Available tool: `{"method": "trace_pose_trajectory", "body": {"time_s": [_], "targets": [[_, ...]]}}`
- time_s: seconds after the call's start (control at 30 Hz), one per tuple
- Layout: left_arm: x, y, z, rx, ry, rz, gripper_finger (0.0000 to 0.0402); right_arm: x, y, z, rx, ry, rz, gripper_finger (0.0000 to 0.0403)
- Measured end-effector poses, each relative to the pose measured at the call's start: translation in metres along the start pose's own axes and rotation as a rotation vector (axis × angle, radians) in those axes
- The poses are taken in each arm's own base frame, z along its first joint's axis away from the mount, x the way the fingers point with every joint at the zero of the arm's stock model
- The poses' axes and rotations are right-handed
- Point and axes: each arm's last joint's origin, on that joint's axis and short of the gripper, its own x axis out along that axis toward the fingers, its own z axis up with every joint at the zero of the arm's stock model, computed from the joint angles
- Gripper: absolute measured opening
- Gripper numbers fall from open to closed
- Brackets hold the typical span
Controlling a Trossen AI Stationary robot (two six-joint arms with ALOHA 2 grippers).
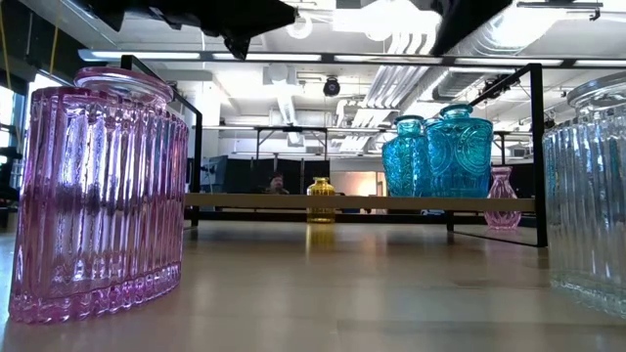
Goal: Sort vases onto shelf
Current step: Put the top transparent vase on the shelf
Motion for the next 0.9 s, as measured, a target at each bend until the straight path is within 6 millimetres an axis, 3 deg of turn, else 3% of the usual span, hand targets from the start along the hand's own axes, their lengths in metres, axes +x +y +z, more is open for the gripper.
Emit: {"method": "trace_pose_trajectory", "body": {"time_s": [0.4,0.6,0.73,0.9], "targets": [[-0.006,-0.043,-0.002,0.069,0.034,-0.139,0.0021,-0.020,0.055,0.010,-0.107,-0.225,0.037,0.0000],[-0.010,-0.060,-0.005,0.092,0.081,-0.132,0.0021,0.010,0.075,-0.007,-0.128,-0.287,0.060,0.0000],[-0.011,-0.066,0.003,0.070,0.131,-0.097,0.0021,0.031,0.091,-0.023,-0.133,-0.374,0.131,0.0000],[-0.013,-0.068,0.018,0.052,0.246,-0.046,0.0021,0.029,0.112,-0.036,-0.177,-0.443,0.162,0.0000]]}}
